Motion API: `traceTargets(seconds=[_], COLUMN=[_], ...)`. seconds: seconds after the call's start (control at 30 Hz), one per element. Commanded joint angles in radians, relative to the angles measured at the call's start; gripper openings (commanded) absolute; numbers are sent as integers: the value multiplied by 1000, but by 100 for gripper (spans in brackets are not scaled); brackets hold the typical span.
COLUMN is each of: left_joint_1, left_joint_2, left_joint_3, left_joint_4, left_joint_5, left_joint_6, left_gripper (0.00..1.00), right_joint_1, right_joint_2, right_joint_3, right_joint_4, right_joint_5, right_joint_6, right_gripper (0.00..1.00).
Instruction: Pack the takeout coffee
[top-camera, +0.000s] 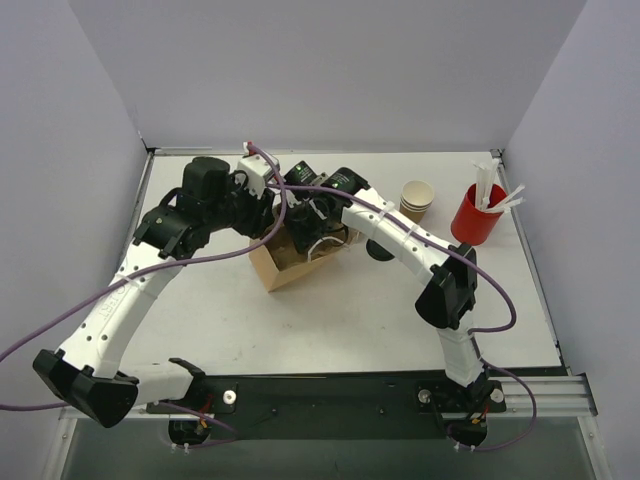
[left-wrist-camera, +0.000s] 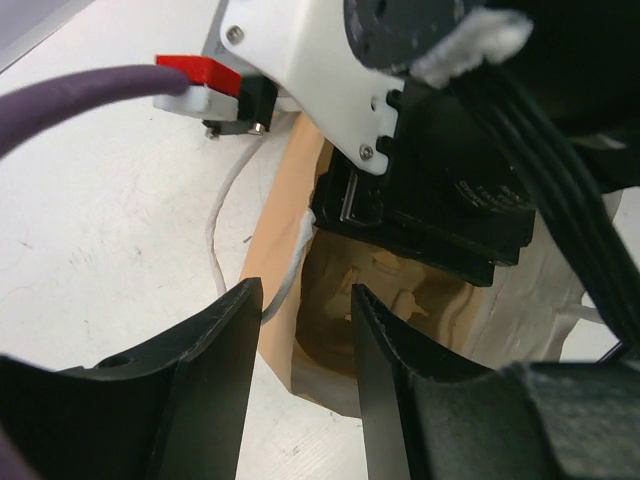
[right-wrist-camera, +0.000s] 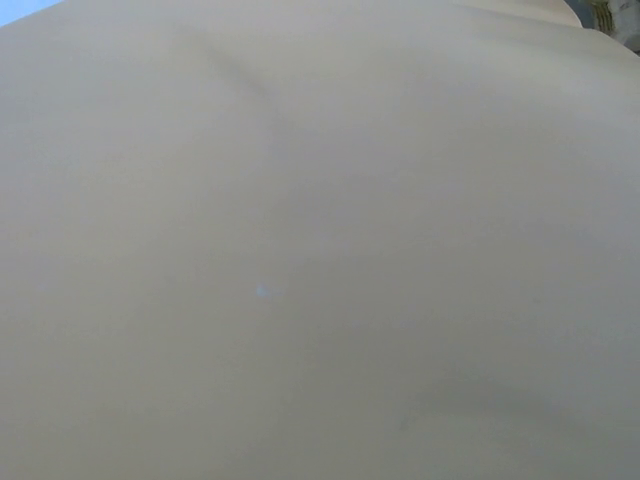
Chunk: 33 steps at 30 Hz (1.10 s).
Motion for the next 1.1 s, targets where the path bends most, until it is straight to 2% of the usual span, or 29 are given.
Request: traceTargets(seconds=[0.0,0.2,0.33,0.47,0.87,1.07], left_joint_1=[-2,1,1,1,1,1], left_joint_2=[-51,-55,-29,-32,-46,-58], left_joint_3=[-72,-93,-80,-79,-103,-102], left_joint_4=[57,109,97,91,80,86], left_joint_5=[49,19,-1,-6,-32,-110], left_joint_6=[9,-6,-9,-14,-25,-32], left_gripper=[51,50,41,37,35,36], right_joint_1=[3,2,-3,-21,-66,-81], right_joint_2=[5,5,5,-7,-27,-37], right_joint_3=[18,18,16,-5,-50,-70], right_joint_4=[-6,0,5,31,86,109], right_joint_5=[-43,-54,-54,-55,-126,-156], right_joint_6=[15,26,38,64,127,159], right_gripper=[19,19,19,19,19,19])
